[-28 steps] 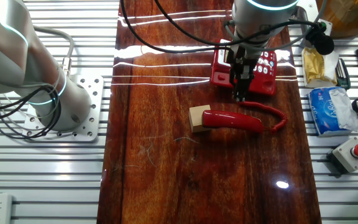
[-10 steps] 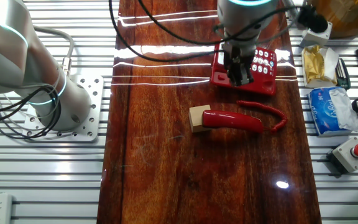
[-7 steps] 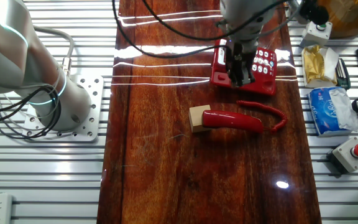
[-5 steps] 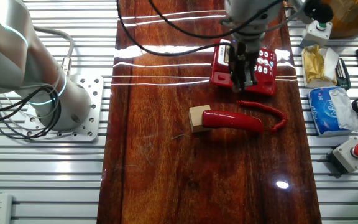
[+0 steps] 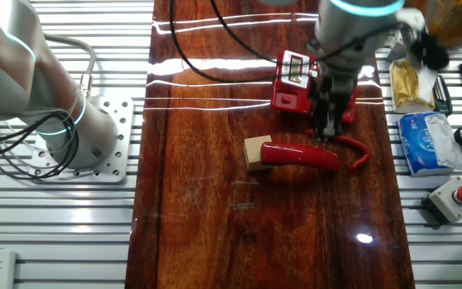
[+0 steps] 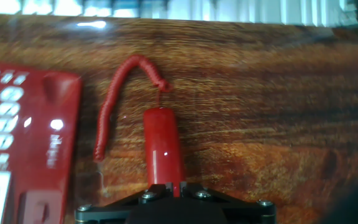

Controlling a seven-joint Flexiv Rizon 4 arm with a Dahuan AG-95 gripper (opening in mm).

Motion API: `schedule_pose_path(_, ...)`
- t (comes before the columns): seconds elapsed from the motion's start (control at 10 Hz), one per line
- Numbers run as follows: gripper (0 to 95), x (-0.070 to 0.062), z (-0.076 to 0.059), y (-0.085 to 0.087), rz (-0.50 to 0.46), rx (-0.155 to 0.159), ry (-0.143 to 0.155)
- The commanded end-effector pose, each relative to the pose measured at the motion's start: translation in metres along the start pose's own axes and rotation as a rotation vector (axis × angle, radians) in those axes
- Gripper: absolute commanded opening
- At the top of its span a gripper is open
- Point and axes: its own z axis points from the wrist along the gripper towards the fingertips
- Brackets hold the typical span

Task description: Place the handset of the telephone on the corresponding phone cradle

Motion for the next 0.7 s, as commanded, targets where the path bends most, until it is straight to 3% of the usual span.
schedule_pose_path(0.1, 95.0, -0.0047, 0.0106, -0.0060, -0.041, -0.193, -0.001)
schedule_pose_path(0.4, 95.0, -0.0032, 0.0113, -0.0057, -0.103, -0.220, -0.004)
schedule_pose_path(0.5, 95.0, -0.0011, 0.0124, -0.0049, -0.180, -0.226, -0.011)
schedule_pose_path(0.7, 95.0, 0.0012, 0.0179, 0.0027, -0.256, -0.208, -0.018)
